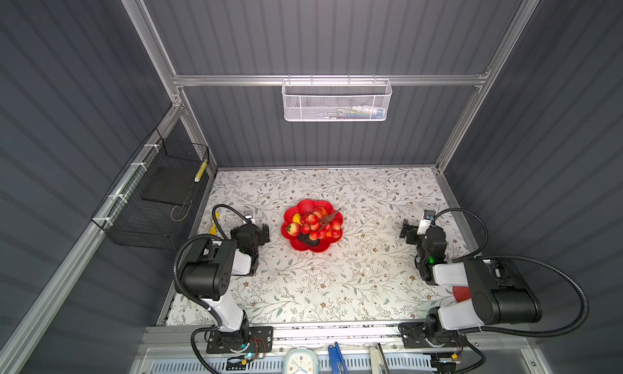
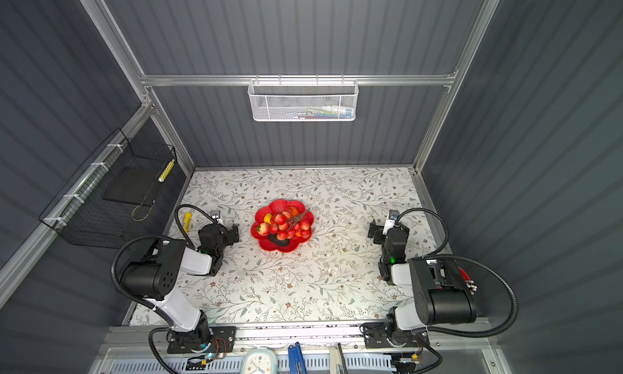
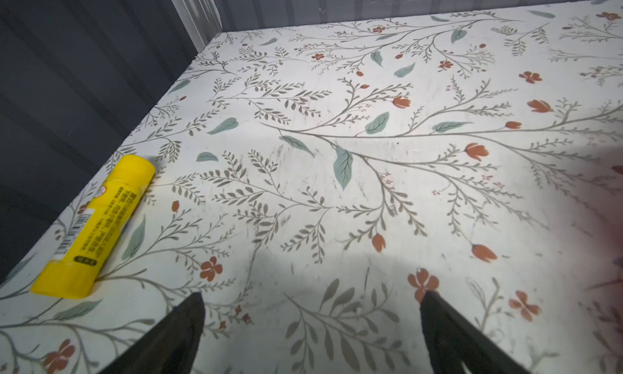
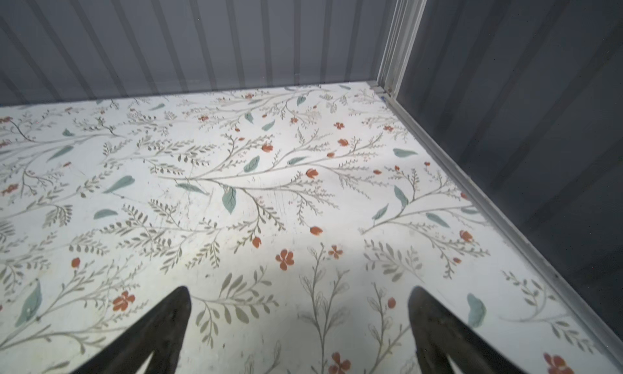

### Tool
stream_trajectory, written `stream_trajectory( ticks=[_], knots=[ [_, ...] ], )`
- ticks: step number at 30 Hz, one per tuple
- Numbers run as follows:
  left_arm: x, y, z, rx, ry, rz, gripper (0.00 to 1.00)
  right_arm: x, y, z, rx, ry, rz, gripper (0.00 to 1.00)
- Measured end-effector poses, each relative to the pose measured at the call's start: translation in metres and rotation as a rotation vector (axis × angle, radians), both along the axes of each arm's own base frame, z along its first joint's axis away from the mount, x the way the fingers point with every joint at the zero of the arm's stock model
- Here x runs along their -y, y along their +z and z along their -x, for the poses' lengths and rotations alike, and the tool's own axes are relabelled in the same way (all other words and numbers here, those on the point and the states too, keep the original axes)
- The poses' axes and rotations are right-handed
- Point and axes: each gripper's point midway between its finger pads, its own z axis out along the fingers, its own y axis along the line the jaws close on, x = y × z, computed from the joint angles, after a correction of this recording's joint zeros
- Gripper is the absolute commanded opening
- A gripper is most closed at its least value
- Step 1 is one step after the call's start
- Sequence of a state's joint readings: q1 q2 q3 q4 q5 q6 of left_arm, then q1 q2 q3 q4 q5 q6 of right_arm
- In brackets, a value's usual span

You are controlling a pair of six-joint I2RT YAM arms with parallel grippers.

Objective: Place and organize the fake fruits in the fruit bowl

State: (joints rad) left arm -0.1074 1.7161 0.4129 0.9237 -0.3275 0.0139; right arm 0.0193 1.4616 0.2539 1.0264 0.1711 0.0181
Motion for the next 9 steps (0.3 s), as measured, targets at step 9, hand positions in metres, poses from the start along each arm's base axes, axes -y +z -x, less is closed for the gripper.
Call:
stream_trajectory(
  ticks=[9],
  knots=[
    [-0.0020, 0.0116, -0.0096, 0.040, 0.027, 0.018, 1.00, 0.0058, 0.0114, -0.0104, 0.026, 0.003, -0.021, 0.99]
  ],
)
